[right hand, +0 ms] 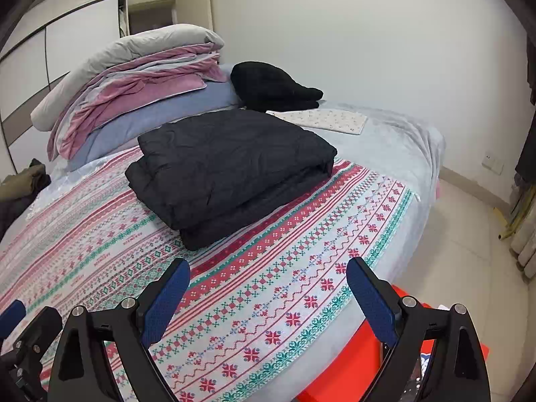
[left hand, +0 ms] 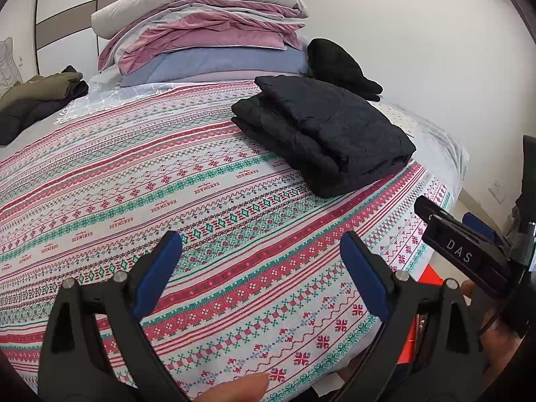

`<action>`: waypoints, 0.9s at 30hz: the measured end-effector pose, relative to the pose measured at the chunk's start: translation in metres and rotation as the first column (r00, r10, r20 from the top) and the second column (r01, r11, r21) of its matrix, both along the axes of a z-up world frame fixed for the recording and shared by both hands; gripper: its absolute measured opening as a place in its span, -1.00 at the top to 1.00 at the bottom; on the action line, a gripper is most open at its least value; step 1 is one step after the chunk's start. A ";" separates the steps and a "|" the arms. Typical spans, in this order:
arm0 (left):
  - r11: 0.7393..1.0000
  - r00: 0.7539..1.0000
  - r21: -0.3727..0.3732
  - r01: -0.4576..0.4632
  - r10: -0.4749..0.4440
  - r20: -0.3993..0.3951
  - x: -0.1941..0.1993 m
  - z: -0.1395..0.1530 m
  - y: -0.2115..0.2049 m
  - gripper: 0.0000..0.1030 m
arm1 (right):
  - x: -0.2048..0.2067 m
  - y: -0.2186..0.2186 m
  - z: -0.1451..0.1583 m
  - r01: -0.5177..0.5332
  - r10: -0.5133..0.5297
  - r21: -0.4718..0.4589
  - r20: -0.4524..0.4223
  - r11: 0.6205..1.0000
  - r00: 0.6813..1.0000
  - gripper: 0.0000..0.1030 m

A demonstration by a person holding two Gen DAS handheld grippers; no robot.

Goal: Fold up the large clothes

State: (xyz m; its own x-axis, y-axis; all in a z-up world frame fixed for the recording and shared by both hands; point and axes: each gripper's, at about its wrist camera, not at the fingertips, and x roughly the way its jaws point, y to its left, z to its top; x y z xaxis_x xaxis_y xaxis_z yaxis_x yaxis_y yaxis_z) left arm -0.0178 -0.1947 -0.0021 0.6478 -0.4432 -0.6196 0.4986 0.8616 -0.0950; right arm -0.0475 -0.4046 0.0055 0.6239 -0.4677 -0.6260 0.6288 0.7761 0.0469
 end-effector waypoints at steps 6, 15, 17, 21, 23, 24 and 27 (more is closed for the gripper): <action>1.000 1.000 0.006 0.009 -0.009 0.007 -0.003 0.001 -0.002 -0.85 | -0.001 0.000 0.001 0.016 -0.016 -0.018 0.000 1.000 1.000 -0.85; 1.000 1.000 0.011 0.017 -0.017 -0.003 -0.003 0.000 -0.004 -0.86 | 0.003 0.003 0.000 0.007 -0.007 -0.018 0.000 1.000 1.000 -0.85; 1.000 1.000 0.017 0.022 -0.022 -0.005 -0.004 -0.001 -0.004 -0.91 | 0.003 0.003 -0.001 0.005 -0.005 -0.018 0.000 1.000 1.000 -0.85; 0.999 1.000 0.009 0.031 -0.031 -0.006 -0.005 -0.001 -0.006 -0.98 | 0.004 0.003 -0.002 0.007 -0.007 -0.021 -0.004 1.000 1.000 -0.85; 0.999 1.000 0.017 0.028 -0.028 -0.002 -0.005 -0.001 -0.007 -0.98 | 0.004 0.002 -0.002 0.010 -0.010 -0.023 -0.003 1.000 1.000 -0.85; 0.999 1.000 0.019 0.028 -0.028 -0.002 -0.005 -0.001 -0.008 -0.98 | 0.004 0.002 -0.002 0.010 -0.010 -0.023 -0.003 1.000 1.000 -0.85; 0.999 0.999 0.025 0.030 -0.030 -0.013 -0.004 -0.003 -0.010 -0.98 | 0.004 0.002 -0.004 0.013 -0.013 -0.023 -0.007 1.000 1.000 -0.85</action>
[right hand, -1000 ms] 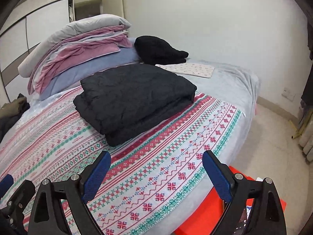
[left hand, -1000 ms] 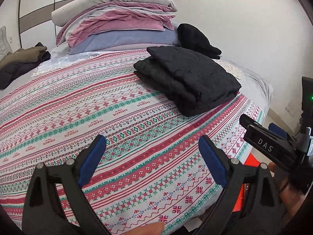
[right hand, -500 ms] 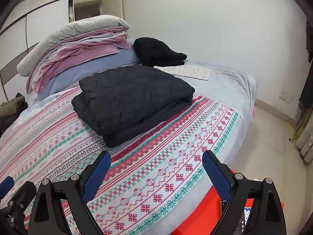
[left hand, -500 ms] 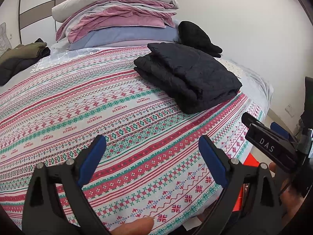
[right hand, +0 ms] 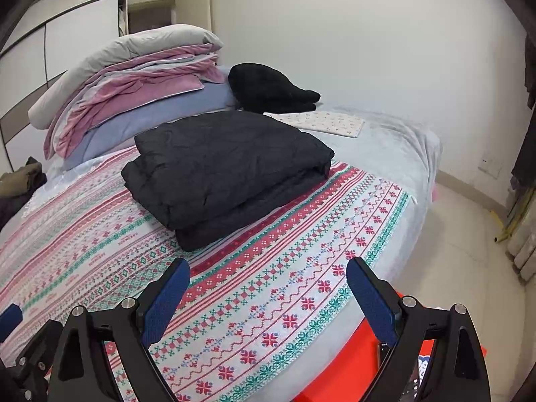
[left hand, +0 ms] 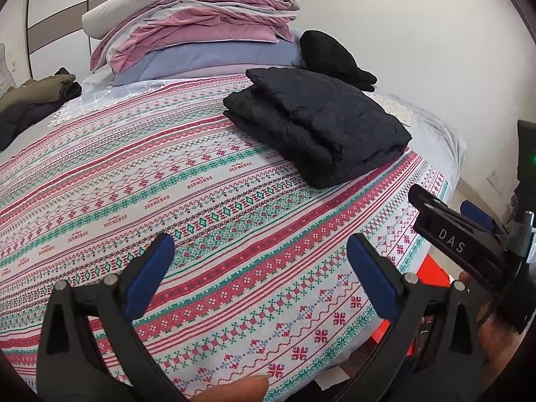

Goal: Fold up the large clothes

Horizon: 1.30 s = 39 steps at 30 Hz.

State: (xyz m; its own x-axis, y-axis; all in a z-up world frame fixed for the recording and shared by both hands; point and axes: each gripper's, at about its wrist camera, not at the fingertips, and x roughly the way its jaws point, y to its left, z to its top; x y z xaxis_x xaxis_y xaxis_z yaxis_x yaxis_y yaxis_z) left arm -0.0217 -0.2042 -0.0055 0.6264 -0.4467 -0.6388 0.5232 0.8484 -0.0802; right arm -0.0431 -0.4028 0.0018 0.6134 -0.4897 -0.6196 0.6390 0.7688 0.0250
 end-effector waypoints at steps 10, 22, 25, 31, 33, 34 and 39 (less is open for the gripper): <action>1.000 1.000 -0.003 -0.004 0.004 -0.008 0.001 -0.001 -0.002 -0.98 | 0.001 -0.001 -0.002 -0.003 0.003 0.005 -0.005 1.000 1.000 -0.85; 1.000 1.000 -0.013 0.003 -0.003 -0.020 0.001 -0.002 -0.001 -0.98 | 0.002 -0.001 -0.002 0.000 0.000 0.004 -0.006 1.000 1.000 -0.85; 1.000 1.000 -0.015 0.006 -0.006 -0.025 0.001 -0.002 -0.002 -0.98 | 0.002 -0.001 -0.002 0.001 -0.001 0.004 -0.006 1.000 1.000 -0.85; 1.000 1.000 -0.017 0.002 -0.003 -0.028 0.001 -0.002 -0.002 -0.98 | 0.002 -0.001 -0.004 0.005 -0.005 0.009 -0.013 1.000 1.000 -0.85; 1.000 1.000 -0.019 0.001 -0.001 -0.028 0.001 -0.002 -0.002 -0.98 | 0.002 -0.001 -0.004 0.006 -0.006 0.010 -0.013 1.000 1.000 -0.85; 1.000 1.000 -0.019 0.000 -0.001 -0.028 0.001 -0.002 -0.002 -0.98 | 0.002 -0.001 -0.004 0.004 -0.004 0.009 -0.013 1.000 1.000 -0.85; 1.000 1.000 -0.018 -0.004 0.004 -0.029 0.001 -0.002 -0.002 -0.98 | 0.002 -0.001 -0.004 0.003 -0.003 0.009 -0.013 1.000 1.000 -0.85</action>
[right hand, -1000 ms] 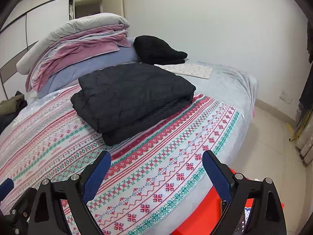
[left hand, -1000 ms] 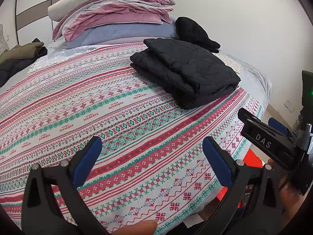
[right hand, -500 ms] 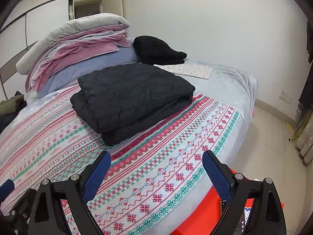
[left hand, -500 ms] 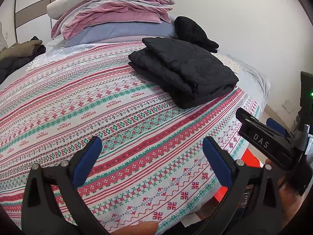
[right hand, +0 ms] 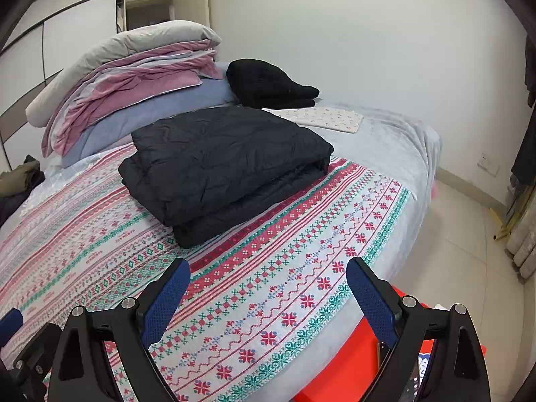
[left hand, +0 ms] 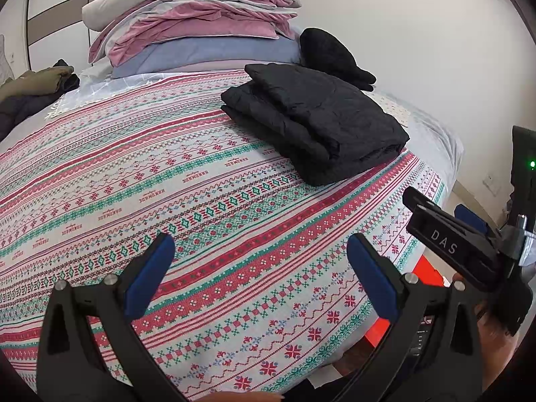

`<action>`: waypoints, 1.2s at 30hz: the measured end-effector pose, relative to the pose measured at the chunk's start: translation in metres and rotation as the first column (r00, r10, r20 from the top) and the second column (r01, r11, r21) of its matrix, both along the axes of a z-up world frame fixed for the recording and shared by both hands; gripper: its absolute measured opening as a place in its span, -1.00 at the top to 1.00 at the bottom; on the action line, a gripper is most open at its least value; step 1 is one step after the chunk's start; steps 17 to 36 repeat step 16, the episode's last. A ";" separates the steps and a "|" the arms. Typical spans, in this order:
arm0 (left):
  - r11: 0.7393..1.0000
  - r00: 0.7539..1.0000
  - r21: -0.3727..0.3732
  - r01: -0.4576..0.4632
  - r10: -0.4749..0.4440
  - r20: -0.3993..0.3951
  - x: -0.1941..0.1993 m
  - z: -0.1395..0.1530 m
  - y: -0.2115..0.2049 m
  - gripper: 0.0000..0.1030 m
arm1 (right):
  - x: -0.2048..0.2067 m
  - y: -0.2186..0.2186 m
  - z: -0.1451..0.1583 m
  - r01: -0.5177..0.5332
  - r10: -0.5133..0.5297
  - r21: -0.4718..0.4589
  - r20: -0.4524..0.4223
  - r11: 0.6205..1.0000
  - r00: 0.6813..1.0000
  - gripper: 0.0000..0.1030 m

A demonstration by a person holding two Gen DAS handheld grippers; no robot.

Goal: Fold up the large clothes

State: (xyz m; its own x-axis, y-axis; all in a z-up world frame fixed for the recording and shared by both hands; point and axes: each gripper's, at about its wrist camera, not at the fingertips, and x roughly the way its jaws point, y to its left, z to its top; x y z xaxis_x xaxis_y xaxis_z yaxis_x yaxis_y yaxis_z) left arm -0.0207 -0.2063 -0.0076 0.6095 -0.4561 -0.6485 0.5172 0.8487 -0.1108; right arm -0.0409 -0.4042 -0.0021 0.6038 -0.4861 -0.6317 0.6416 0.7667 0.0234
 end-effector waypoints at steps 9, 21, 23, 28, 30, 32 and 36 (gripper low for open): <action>1.000 1.000 -0.002 0.001 -0.001 0.002 0.000 0.000 -0.001 -0.98 | -0.001 0.000 -0.001 0.000 0.000 0.005 -0.002 1.000 1.000 -0.85; 1.000 1.000 -0.006 -0.003 0.003 0.000 0.001 0.001 -0.001 -0.98 | -0.001 0.001 -0.001 -0.002 0.002 0.006 -0.003 1.000 1.000 -0.85; 1.000 1.000 -0.006 -0.003 0.003 0.000 0.001 0.001 -0.001 -0.98 | -0.001 0.001 -0.001 -0.002 0.002 0.006 -0.003 1.000 1.000 -0.85; 1.000 1.000 -0.006 -0.003 0.003 0.000 0.001 0.001 -0.001 -0.98 | -0.001 0.001 -0.001 -0.002 0.002 0.006 -0.003 1.000 1.000 -0.85; 1.000 1.000 -0.006 -0.003 0.003 0.000 0.001 0.001 -0.001 -0.98 | -0.001 0.001 -0.001 -0.002 0.002 0.006 -0.003 1.000 1.000 -0.85; 1.000 1.000 -0.006 -0.003 0.003 0.000 0.001 0.001 -0.001 -0.98 | -0.001 0.001 -0.001 -0.002 0.002 0.006 -0.003 1.000 1.000 -0.85; 1.000 1.000 -0.006 -0.003 0.003 0.000 0.001 0.001 -0.001 -0.98 | -0.001 0.001 -0.001 -0.002 0.002 0.006 -0.003 1.000 1.000 -0.85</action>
